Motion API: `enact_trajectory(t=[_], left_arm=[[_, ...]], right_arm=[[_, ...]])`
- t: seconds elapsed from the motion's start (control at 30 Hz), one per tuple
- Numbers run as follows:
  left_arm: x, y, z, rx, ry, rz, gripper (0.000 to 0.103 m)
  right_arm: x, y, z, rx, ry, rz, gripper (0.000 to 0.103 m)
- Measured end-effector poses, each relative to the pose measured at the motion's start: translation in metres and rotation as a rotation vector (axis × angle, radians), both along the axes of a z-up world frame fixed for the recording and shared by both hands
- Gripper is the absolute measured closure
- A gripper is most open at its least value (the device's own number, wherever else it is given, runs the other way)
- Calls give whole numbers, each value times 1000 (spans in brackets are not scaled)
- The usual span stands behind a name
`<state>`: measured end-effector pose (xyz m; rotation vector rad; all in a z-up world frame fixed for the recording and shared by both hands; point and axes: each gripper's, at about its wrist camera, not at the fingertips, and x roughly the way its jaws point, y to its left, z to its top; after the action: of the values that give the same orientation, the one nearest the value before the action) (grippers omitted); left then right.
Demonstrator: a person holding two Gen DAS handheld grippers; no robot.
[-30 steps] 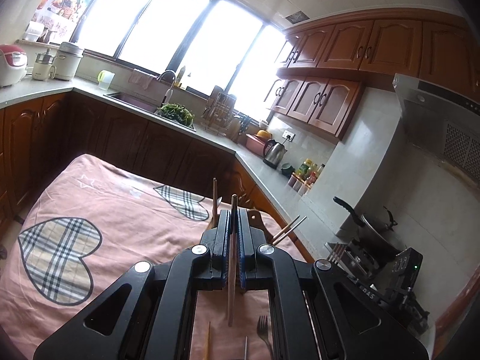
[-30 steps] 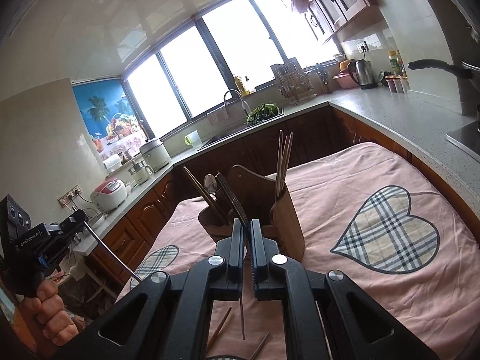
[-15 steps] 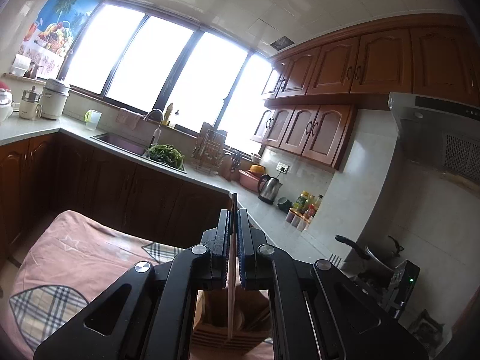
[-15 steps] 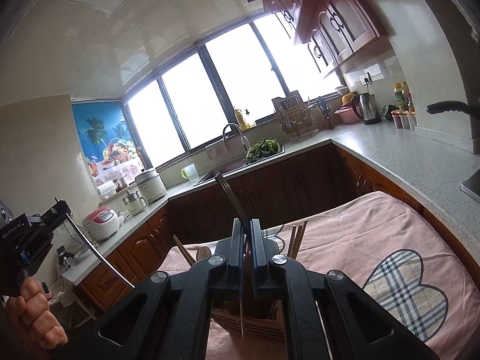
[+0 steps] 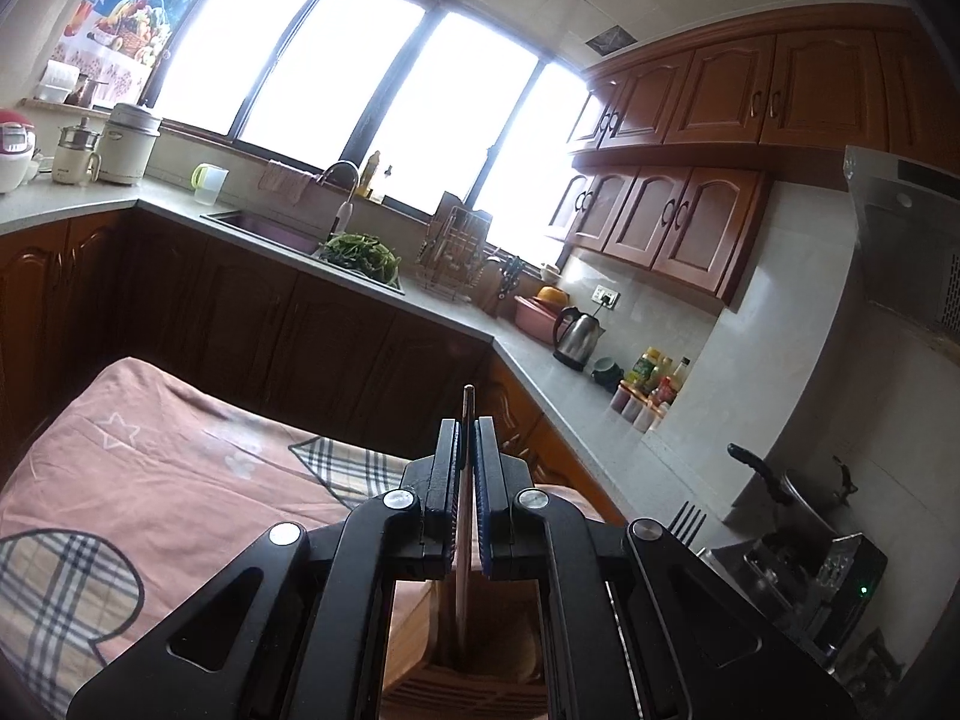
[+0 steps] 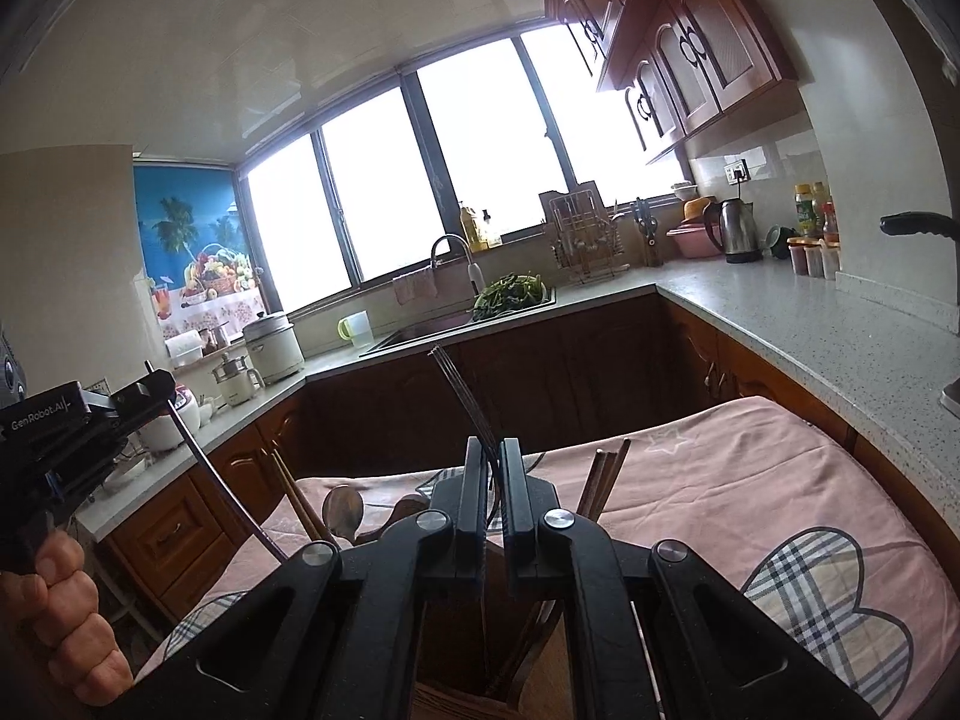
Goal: Organize utensils
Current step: 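Lower the fork into the holder and open the right tool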
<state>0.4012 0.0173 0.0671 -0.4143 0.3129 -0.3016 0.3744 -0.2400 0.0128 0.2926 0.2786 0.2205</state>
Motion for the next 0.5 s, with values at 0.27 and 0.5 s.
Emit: enact_trajectory(t=[0.27,0.5], left_arm=[[9,-22,-33,55,80,-45,99],[9,-27,-44,88,101,-31,99]], right_arm=[[7,6,-26,-19,59,21,99],[10,5,-41,-26,104,27,99]])
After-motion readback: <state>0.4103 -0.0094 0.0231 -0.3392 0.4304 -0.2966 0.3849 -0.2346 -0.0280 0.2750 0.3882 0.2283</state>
